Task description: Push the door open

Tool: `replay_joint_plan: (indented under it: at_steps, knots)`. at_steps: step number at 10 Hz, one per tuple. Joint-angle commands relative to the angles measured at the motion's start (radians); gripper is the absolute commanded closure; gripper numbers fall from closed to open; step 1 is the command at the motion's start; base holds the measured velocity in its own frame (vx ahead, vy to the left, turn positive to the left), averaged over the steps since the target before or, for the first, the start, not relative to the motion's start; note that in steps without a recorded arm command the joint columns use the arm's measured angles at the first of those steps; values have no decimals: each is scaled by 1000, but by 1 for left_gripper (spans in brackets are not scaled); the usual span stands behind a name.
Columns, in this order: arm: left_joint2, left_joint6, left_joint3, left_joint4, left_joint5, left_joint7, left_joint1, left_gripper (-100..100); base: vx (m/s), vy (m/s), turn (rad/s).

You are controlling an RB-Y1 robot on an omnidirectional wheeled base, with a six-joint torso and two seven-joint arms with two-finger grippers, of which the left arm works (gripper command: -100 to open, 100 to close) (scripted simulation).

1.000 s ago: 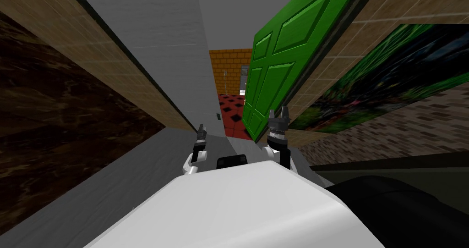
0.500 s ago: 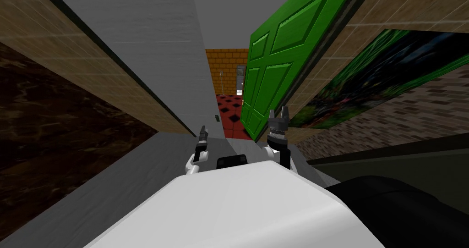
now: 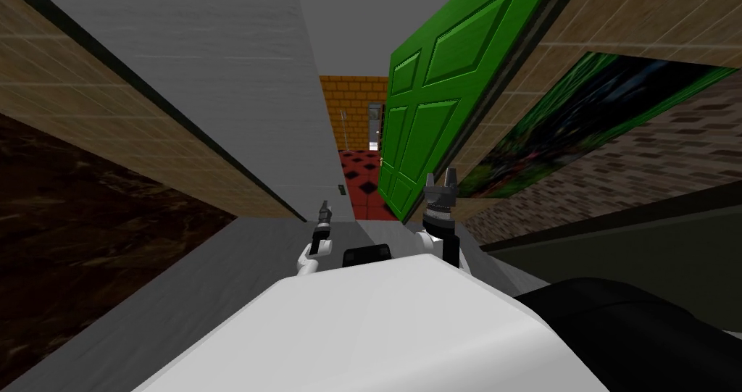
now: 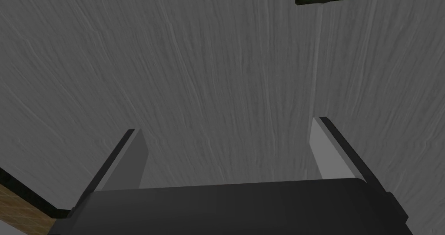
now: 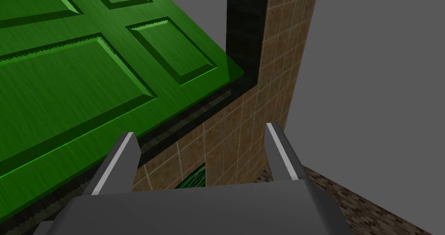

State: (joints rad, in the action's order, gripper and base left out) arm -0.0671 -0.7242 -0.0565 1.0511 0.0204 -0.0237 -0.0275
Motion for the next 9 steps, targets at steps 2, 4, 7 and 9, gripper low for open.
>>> replay_joint_plan:
  at_steps: [2,4,7,9]
  knots:
    - [8,-6,0,-61,-3,4,22,-100,63,74,-121]
    - [14,-11,0,-105,-5,6,38,-100,48,77,-105]
    - [26,-21,-1,-185,-9,9,68,-100,55,86,-140]
    - [32,-25,-1,-219,-10,10,80,-100,51,91,-90]
